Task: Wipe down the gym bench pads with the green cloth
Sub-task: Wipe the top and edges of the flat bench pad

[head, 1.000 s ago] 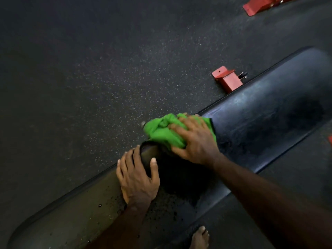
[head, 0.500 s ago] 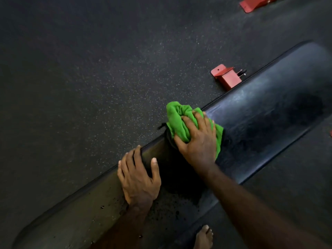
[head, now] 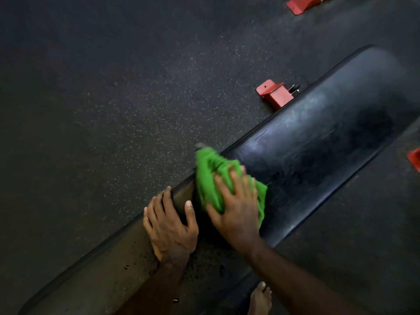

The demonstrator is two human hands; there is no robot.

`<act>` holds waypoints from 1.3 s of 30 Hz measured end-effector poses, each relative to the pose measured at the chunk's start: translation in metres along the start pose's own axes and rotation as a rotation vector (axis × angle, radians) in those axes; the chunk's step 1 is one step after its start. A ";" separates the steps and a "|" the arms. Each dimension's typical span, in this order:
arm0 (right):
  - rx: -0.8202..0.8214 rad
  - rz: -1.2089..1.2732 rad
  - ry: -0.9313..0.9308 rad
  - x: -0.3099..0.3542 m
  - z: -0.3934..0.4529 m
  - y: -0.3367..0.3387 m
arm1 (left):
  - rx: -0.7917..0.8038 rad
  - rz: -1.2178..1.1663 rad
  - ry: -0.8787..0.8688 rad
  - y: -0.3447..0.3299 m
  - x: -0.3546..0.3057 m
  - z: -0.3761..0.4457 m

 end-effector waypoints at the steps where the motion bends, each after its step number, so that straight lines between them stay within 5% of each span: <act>1: 0.066 -0.021 0.159 -0.002 -0.012 0.001 | 0.002 0.002 -0.008 -0.001 0.000 -0.001; 4: 0.138 -0.097 0.372 -0.035 -0.003 0.010 | -0.005 -0.008 0.006 -0.002 0.000 0.001; 9: -0.081 0.014 -0.290 -0.019 -0.022 0.009 | -0.031 -0.005 -0.012 -0.001 -0.001 0.000; 15: 0.082 -0.034 0.183 -0.015 -0.053 0.002 | -0.026 -0.003 -0.050 -0.001 0.001 -0.001; 21: -0.124 0.047 -0.509 -0.003 -0.060 0.005 | -0.088 0.011 -0.063 -0.003 0.000 -0.003; 25: 0.057 -0.025 -0.024 0.011 -0.089 -0.003 | -0.081 0.030 -0.097 -0.006 0.005 -0.003; 27: 0.051 -0.067 0.010 -0.014 -0.088 0.002 | -0.090 0.028 -0.091 -0.006 0.004 -0.002; 32: -0.142 0.047 -0.621 0.001 -0.095 0.003 | -0.077 0.026 -0.112 -0.002 -0.002 -0.005; 37: 0.026 -0.034 -0.076 0.010 -0.118 -0.004 | -0.049 0.020 -0.207 -0.001 0.003 -0.006; 39: -0.020 -0.045 -0.162 -0.015 -0.118 0.001 | -0.059 -0.003 -0.237 0.001 0.001 -0.007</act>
Point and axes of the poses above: each hand's wrist, its own z-axis towards the middle knuckle, its own y-axis out of the back of the hand, x = y × z, the point moved 3 cm from there along z, towards the middle knuckle, and after that the axes turned 1 degree about -y, right-handed, at the moved point
